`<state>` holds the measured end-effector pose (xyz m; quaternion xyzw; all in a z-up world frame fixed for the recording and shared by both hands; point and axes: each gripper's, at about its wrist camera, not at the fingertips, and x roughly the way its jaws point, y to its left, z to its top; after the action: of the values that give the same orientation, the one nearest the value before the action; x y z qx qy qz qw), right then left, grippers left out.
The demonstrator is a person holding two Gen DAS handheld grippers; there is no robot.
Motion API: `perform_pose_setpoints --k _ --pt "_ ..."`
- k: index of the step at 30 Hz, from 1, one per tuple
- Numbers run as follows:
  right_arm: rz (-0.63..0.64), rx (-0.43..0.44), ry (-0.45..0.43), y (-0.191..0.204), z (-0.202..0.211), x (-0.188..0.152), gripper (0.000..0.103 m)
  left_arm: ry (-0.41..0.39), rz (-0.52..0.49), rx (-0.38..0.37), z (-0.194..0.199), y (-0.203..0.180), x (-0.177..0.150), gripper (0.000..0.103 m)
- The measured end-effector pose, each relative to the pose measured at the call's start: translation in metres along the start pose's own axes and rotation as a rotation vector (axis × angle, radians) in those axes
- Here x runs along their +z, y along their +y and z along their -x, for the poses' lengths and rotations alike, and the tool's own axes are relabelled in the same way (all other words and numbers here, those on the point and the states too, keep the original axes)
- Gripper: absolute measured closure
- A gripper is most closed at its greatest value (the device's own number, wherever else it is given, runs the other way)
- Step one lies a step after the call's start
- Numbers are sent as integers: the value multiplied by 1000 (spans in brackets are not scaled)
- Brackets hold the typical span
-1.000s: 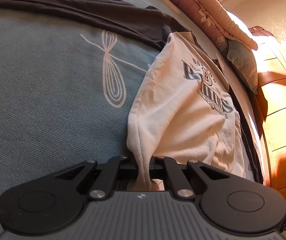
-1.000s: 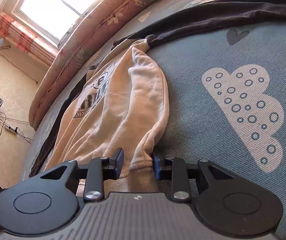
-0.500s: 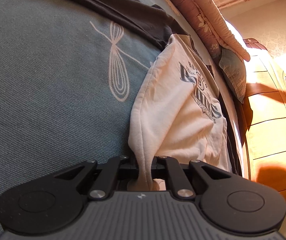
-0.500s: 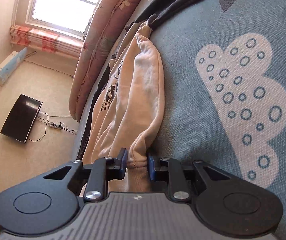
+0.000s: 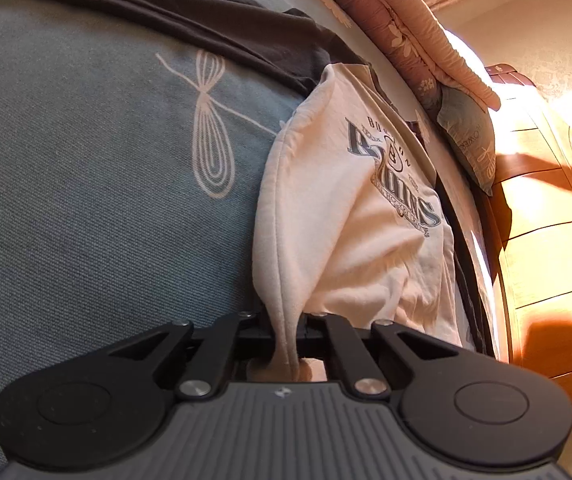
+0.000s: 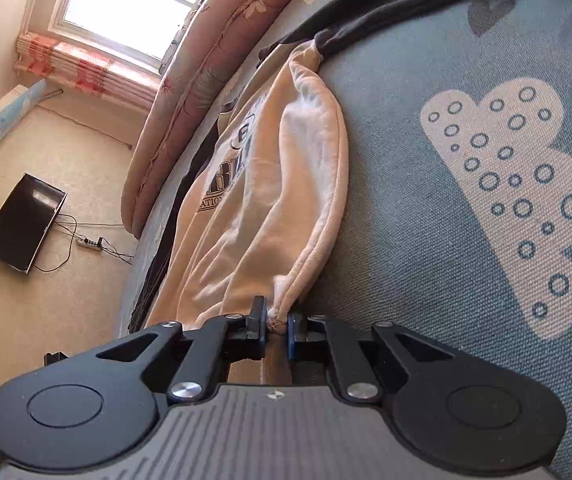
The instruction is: Fold clothes
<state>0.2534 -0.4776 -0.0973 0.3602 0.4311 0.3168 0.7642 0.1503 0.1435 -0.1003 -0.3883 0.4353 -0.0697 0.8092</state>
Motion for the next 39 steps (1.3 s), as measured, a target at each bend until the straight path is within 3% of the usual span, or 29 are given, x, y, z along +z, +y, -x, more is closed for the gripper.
perform_pose_setpoints --k 4,7,11,15,17,21,26,27,39 --pt "99 11 -30 36 44 19 91 3 -59 -50 21 -22 -2 100" --pt "172 -24 3 56 71 27 91 34 -109 -71 32 -38 -7 100" --pt "227 -126 77 62 91 21 91 99 -163 -21 35 -41 -21 99" --pt "175 -191 144 40 87 -3 91 172 -157 67 20 -26 -35 98" --pt "171 -252 187 31 75 -16 91 195 -180 113 17 -22 -41 89" --pt "173 -337 205 23 75 -24 82 136 -205 117 37 -24 -36 89" --pt "200 -316 83 32 97 -3 72 39 -203 114 57 -26 -9 79" --pt "194 -310 65 31 96 4 66 33 -201 117 55 -26 -3 77" --pt "151 -274 46 11 10 99 46 -1 -181 114 -36 -31 74 63"
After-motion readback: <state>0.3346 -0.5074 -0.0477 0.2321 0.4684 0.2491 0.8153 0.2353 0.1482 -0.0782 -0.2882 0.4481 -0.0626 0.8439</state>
